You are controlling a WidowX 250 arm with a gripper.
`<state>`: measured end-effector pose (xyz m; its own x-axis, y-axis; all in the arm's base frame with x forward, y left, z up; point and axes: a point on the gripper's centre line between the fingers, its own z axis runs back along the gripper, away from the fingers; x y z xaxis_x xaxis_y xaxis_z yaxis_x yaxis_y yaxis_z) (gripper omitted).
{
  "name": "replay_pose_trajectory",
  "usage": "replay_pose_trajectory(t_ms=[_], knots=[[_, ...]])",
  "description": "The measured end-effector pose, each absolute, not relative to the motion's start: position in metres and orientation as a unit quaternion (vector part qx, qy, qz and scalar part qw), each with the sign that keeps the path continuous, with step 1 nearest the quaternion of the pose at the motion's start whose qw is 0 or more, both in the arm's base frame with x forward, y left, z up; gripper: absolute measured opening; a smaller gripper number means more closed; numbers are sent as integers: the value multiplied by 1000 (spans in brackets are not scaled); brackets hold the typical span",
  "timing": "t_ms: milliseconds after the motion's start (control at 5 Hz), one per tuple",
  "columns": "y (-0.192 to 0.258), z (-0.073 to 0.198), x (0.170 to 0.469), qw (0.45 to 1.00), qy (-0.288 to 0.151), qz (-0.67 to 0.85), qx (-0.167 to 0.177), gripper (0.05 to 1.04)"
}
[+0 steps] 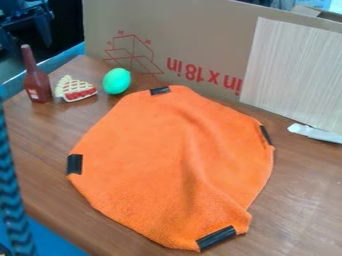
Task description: Fold the cloth from top left to bottom right
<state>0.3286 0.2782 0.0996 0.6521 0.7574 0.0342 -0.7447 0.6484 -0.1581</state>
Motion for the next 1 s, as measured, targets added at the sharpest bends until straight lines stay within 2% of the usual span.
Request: replay_pose_trajectory(t_ms=[200, 600, 800, 1000], knots=[[252, 86, 336, 929, -34, 359, -81, 999], [200, 99, 370, 980, -77, 154, -95, 999], [183, 107, 397, 992, -118, 26, -48, 999], [174, 111, 414, 982, -150, -102, -54, 999]])
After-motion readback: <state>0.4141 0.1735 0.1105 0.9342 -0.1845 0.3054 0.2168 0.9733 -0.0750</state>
